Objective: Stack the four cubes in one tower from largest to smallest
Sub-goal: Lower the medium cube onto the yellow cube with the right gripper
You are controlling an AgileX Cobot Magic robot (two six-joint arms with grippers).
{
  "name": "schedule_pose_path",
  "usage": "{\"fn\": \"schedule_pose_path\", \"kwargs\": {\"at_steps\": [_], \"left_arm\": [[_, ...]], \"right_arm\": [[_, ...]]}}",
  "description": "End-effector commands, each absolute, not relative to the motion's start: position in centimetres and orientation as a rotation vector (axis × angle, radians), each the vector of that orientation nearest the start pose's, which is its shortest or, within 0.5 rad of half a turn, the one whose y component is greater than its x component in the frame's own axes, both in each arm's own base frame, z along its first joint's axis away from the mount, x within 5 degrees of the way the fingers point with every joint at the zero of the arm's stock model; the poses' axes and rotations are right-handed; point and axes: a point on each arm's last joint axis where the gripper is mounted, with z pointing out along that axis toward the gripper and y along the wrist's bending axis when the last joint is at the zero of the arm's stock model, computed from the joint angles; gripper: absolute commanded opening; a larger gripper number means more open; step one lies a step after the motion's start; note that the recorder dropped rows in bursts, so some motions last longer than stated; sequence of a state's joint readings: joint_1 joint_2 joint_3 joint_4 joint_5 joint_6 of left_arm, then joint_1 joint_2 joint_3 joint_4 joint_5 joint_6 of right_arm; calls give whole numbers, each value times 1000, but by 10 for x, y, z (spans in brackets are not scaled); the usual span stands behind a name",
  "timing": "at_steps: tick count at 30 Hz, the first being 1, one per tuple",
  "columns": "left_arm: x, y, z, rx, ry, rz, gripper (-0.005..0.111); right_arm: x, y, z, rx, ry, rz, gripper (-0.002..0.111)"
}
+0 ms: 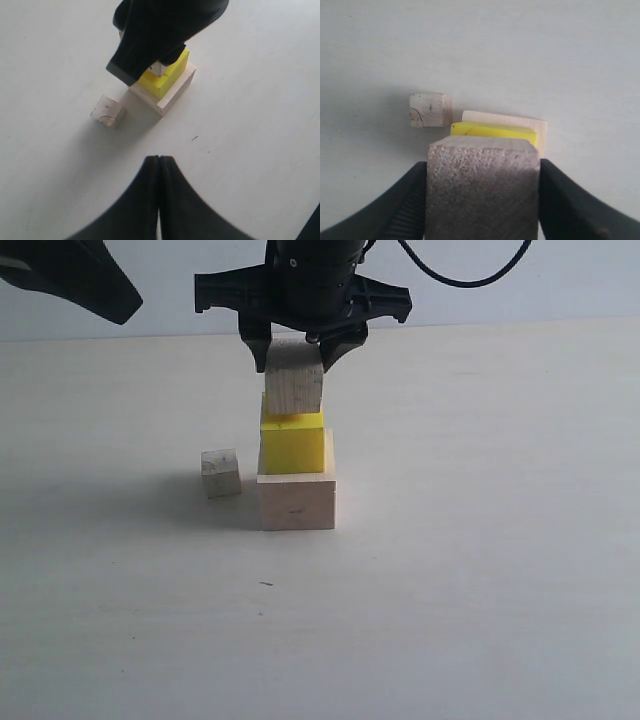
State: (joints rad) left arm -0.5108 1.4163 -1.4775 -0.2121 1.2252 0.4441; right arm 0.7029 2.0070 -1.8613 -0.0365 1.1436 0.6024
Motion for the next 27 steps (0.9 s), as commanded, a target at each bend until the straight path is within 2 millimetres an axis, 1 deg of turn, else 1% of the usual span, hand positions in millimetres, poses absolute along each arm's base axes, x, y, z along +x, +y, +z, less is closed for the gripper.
{"fn": "schedule_pose_path", "kwargs": {"at_steps": [1,27], "left_arm": [[236,-152,390,1172,2353,-324,0],[235,-154,391,1171,2352,-349,0]], "right_arm": [[338,281,290,-158,2782,281,0],[338,281,289,-161,2781,268,0]]}}
